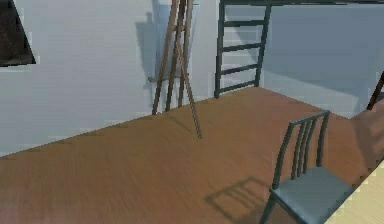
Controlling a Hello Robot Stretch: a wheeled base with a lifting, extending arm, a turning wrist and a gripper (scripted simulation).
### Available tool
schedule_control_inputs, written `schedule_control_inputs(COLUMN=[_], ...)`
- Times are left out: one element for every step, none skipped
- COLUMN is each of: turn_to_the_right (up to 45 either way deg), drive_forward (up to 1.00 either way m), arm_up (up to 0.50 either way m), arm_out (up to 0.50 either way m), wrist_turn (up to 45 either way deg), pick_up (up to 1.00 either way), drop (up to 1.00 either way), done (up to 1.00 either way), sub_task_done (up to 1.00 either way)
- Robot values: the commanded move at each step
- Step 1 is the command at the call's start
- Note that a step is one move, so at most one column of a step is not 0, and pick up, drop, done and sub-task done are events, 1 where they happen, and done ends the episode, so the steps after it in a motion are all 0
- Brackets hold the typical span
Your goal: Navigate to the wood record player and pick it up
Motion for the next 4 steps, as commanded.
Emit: schedule_control_inputs(turn_to_the_right=[0.0,0.0,0.0,0.0], drive_forward=[0.00,0.00,0.00,0.00], arm_up=[0.34,0.00,0.00,0.00], arm_out=[0.00,0.02,0.00,0.00], wrist_turn=[0.0,0.0,45.0,45.0], pick_up=[0.00,0.00,0.00,0.00], drop=[0.00,0.00,0.00,0.00], done=[0.00,0.00,0.00,0.00], sub_task_done=[0.00,0.00,0.00,0.00])
